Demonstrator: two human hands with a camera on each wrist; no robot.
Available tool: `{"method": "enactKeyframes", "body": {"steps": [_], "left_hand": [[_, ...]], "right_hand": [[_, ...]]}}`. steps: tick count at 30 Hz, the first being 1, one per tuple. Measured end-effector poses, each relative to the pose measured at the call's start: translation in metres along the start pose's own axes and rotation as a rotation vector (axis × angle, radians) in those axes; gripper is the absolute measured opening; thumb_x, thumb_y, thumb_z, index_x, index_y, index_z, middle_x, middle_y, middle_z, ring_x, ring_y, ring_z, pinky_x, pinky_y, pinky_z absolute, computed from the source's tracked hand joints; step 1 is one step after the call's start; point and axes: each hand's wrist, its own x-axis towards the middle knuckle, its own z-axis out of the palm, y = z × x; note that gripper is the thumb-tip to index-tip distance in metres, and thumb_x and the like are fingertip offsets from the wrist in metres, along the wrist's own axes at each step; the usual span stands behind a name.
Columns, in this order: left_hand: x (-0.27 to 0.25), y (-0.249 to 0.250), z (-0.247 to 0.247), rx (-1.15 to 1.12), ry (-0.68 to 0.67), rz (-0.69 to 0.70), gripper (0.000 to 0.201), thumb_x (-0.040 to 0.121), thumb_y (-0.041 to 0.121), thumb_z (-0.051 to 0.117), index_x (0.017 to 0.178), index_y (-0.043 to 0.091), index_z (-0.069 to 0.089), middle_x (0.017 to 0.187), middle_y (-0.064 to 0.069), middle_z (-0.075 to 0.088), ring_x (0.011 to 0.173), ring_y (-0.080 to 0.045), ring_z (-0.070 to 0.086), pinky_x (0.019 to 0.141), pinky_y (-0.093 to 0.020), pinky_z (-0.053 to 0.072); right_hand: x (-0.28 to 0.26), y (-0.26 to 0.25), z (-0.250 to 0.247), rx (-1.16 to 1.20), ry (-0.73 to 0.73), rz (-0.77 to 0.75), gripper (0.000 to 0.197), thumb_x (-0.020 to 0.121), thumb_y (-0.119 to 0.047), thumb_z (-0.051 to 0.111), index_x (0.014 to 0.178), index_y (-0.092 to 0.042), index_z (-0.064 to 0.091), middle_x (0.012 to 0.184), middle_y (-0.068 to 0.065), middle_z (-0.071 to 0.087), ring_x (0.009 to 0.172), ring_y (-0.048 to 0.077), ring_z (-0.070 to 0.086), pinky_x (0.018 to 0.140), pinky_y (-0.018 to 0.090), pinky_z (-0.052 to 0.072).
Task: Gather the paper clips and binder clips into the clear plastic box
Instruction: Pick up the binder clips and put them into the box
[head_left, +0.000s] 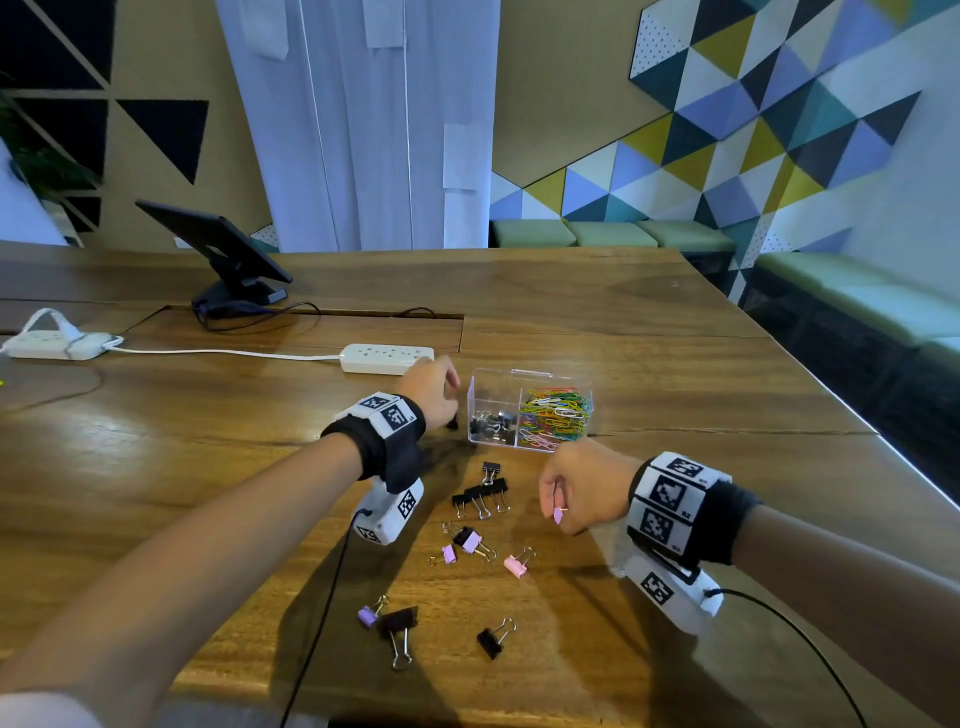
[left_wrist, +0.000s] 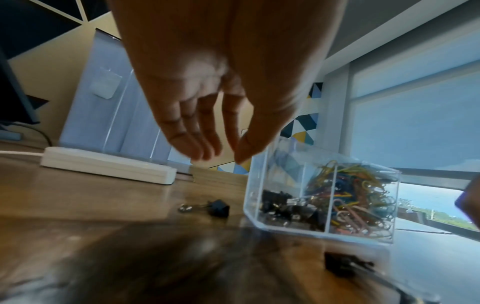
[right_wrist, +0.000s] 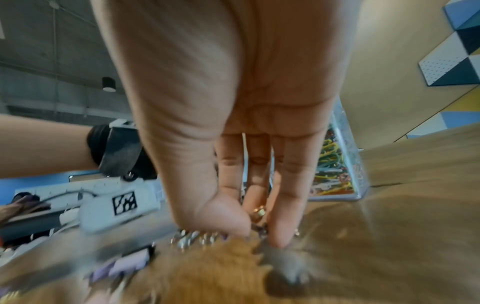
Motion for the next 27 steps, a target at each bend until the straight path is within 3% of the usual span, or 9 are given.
{"method": "enactKeyframes", "body": {"steps": [2, 4, 7, 9, 12, 16, 19, 24, 27], "left_hand": [[0.001, -0.008, 0.003, 0.096, -0.127, -0.036, 0.023, 0.084, 0.009, 0.060, 0.107, 0.012, 0.060, 0.119, -0.010, 0.058, 0.104, -0.024, 0.057, 0.085, -0.033, 0.049], [0.000, -0.012, 0.006, 0.166, -0.233, -0.026, 0.036, 0.086, 0.011, 0.061, 0.122, 0.014, 0.058, 0.130, -0.008, 0.055, 0.118, -0.025, 0.053, 0.097, -0.034, 0.045], [-0.004, -0.015, 0.010, 0.225, -0.321, -0.007, 0.043, 0.087, 0.016, 0.061, 0.129, 0.018, 0.054, 0.138, -0.005, 0.052, 0.124, -0.024, 0.049, 0.104, -0.035, 0.040], [-0.006, -0.015, 0.010, 0.229, -0.315, 0.001, 0.041, 0.088, 0.016, 0.061, 0.128, 0.017, 0.056, 0.137, -0.004, 0.053, 0.124, -0.023, 0.050, 0.103, -0.034, 0.040], [-0.004, -0.015, 0.010, 0.176, -0.271, 0.027, 0.030, 0.084, 0.015, 0.067, 0.113, 0.015, 0.065, 0.123, -0.004, 0.063, 0.112, -0.020, 0.057, 0.091, -0.028, 0.044], [-0.008, -0.013, 0.010, 0.152, -0.242, 0.013, 0.017, 0.080, 0.019, 0.072, 0.094, 0.012, 0.067, 0.107, -0.004, 0.068, 0.098, -0.019, 0.062, 0.078, -0.024, 0.044], [-0.012, -0.012, 0.012, 0.156, -0.227, 0.010, 0.015, 0.080, 0.021, 0.072, 0.091, 0.013, 0.065, 0.103, -0.004, 0.067, 0.096, -0.020, 0.062, 0.077, -0.025, 0.045], [-0.015, -0.015, 0.010, 0.116, -0.233, 0.010, 0.018, 0.077, 0.020, 0.072, 0.083, 0.020, 0.056, 0.089, 0.000, 0.064, 0.084, -0.017, 0.060, 0.070, -0.025, 0.045], [-0.017, -0.015, 0.004, 0.106, -0.206, 0.043, 0.017, 0.076, 0.019, 0.072, 0.085, 0.016, 0.058, 0.083, 0.003, 0.057, 0.079, -0.015, 0.055, 0.068, -0.025, 0.043]], "right_hand": [[0.003, 0.000, -0.009, 0.028, 0.057, -0.008, 0.016, 0.074, -0.007, 0.070, 0.088, -0.015, 0.071, 0.077, -0.008, 0.063, 0.064, -0.002, 0.054, 0.064, 0.012, 0.048], [0.008, -0.001, -0.024, 0.079, 0.132, -0.027, 0.015, 0.074, -0.007, 0.071, 0.086, -0.015, 0.071, 0.077, -0.008, 0.065, 0.065, -0.002, 0.055, 0.065, 0.010, 0.046], [0.014, -0.003, -0.048, 0.217, 0.239, -0.032, 0.014, 0.073, -0.006, 0.072, 0.084, -0.014, 0.070, 0.072, -0.011, 0.064, 0.064, -0.001, 0.057, 0.066, 0.010, 0.049], [0.021, -0.004, -0.060, 0.300, 0.295, -0.037, 0.013, 0.074, -0.004, 0.072, 0.086, -0.010, 0.070, 0.076, -0.007, 0.065, 0.067, 0.003, 0.059, 0.068, 0.014, 0.053], [0.033, -0.004, -0.071, 0.356, 0.378, -0.037, 0.015, 0.074, -0.004, 0.073, 0.088, -0.007, 0.071, 0.081, -0.001, 0.068, 0.071, 0.006, 0.061, 0.074, 0.020, 0.055], [0.053, -0.007, -0.073, 0.355, 0.481, -0.004, 0.013, 0.075, -0.004, 0.072, 0.087, -0.008, 0.072, 0.074, -0.008, 0.065, 0.067, 0.003, 0.058, 0.077, 0.022, 0.055], [0.065, -0.008, -0.068, 0.335, 0.527, 0.028, 0.012, 0.075, -0.005, 0.073, 0.086, -0.011, 0.073, 0.073, -0.009, 0.064, 0.068, 0.002, 0.058, 0.077, 0.020, 0.053], [0.074, -0.013, -0.062, 0.312, 0.537, 0.053, 0.011, 0.079, -0.007, 0.069, 0.089, -0.012, 0.073, 0.094, 0.000, 0.070, 0.084, 0.009, 0.062, 0.079, 0.019, 0.050], [0.070, -0.012, -0.060, 0.299, 0.521, 0.039, 0.012, 0.081, -0.010, 0.067, 0.091, -0.012, 0.072, 0.098, 0.001, 0.070, 0.089, 0.010, 0.064, 0.082, 0.019, 0.050]]}}
